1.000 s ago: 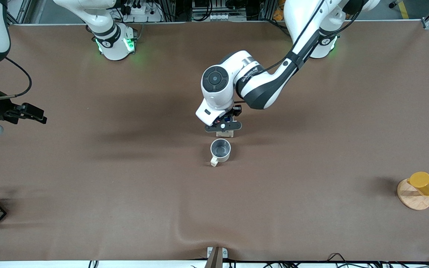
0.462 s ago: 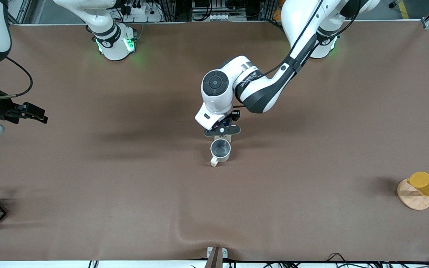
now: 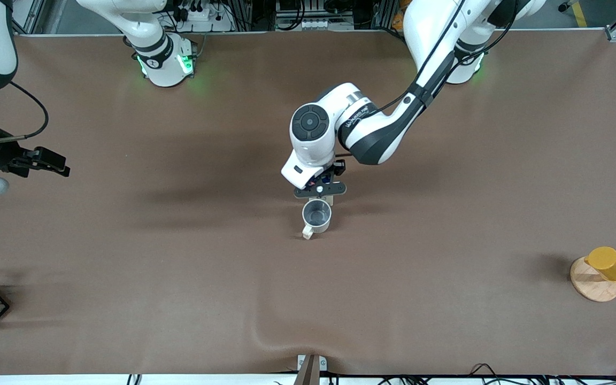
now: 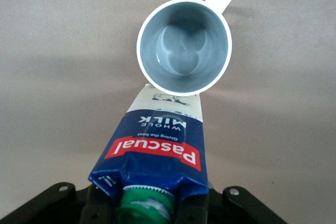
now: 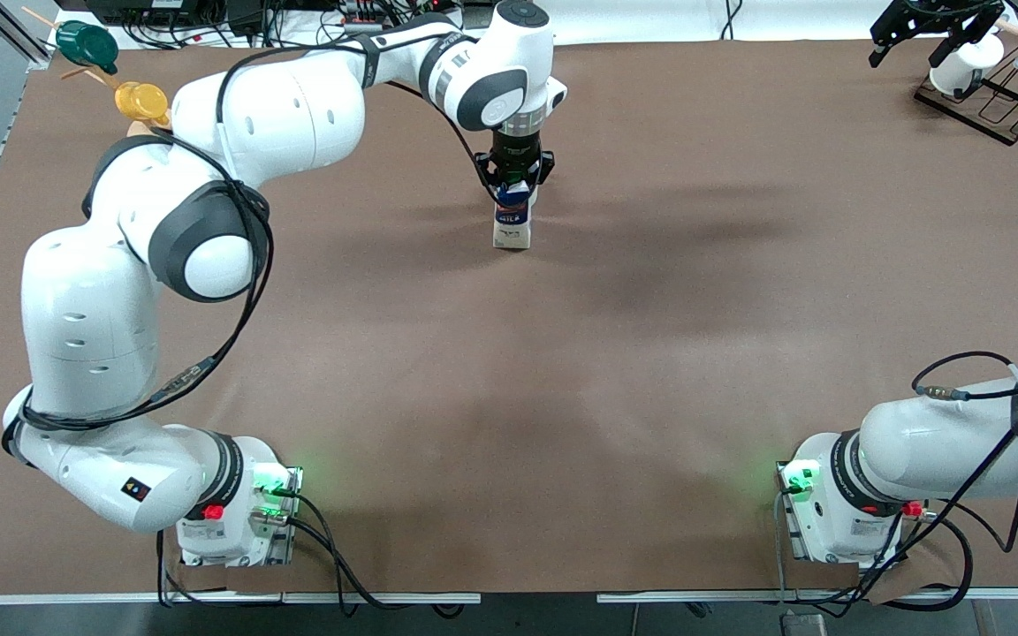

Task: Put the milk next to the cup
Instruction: 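Lower the milk carton beside the mug with the left gripper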

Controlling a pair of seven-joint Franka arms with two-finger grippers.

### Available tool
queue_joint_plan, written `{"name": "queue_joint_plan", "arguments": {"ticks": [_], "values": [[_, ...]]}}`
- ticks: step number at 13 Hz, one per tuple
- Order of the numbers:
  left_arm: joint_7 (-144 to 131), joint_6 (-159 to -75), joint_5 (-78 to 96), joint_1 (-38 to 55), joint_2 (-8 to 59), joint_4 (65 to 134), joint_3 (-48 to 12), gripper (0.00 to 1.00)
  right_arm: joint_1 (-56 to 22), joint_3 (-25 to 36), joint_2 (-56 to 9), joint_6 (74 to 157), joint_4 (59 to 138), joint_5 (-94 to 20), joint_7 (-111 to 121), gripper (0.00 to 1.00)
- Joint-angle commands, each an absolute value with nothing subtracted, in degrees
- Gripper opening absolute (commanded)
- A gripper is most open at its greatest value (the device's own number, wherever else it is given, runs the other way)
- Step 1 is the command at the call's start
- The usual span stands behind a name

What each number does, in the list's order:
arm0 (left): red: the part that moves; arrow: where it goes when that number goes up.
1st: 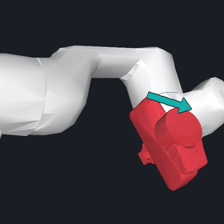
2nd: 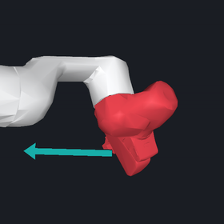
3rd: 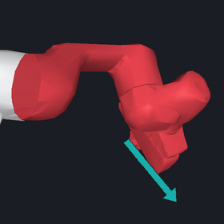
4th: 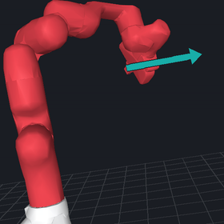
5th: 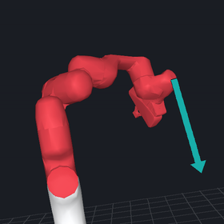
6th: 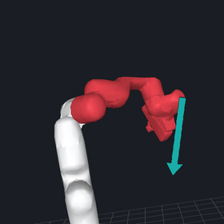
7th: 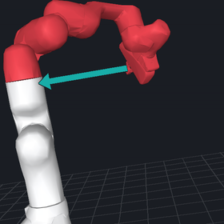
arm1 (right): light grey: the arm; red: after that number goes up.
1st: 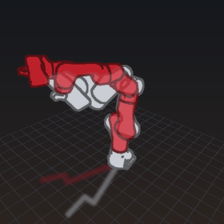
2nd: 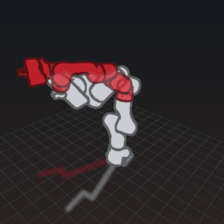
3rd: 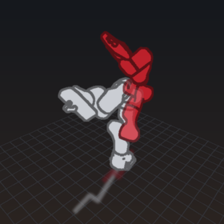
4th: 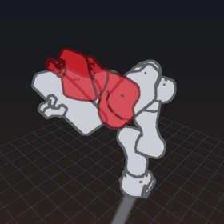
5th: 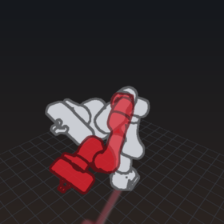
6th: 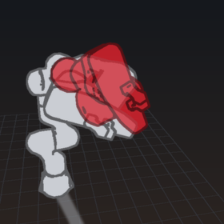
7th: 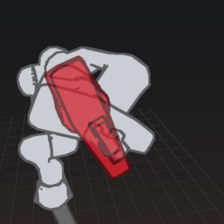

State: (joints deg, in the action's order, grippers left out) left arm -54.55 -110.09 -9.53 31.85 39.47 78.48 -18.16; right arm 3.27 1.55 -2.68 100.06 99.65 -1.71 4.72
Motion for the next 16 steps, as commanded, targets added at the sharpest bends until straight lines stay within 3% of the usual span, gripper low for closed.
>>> {"name": "queue_joint_plan", "arguments": {"ticks": [1,13,16], "values": [[-53.53,-110.57,-11.51,33.13,40.17,77.08,-17.32,1.00,3.16,1.41,-1.05,99.67,100.72,-1.32,4.31,1.00],[-53.52,-103.36,-10.55,32.35,29.28,76.99,-18.02,1.00,3.16,1.41,-1.58,100.11,100.28,-1.41,4.39,1.00],[-53.61,-103.18,-10.64,26.05,25.94,76.90,-17.49,1.00,3.25,1.41,-1.67,99.76,99.76,-1.41,4.39,1.00]]}}
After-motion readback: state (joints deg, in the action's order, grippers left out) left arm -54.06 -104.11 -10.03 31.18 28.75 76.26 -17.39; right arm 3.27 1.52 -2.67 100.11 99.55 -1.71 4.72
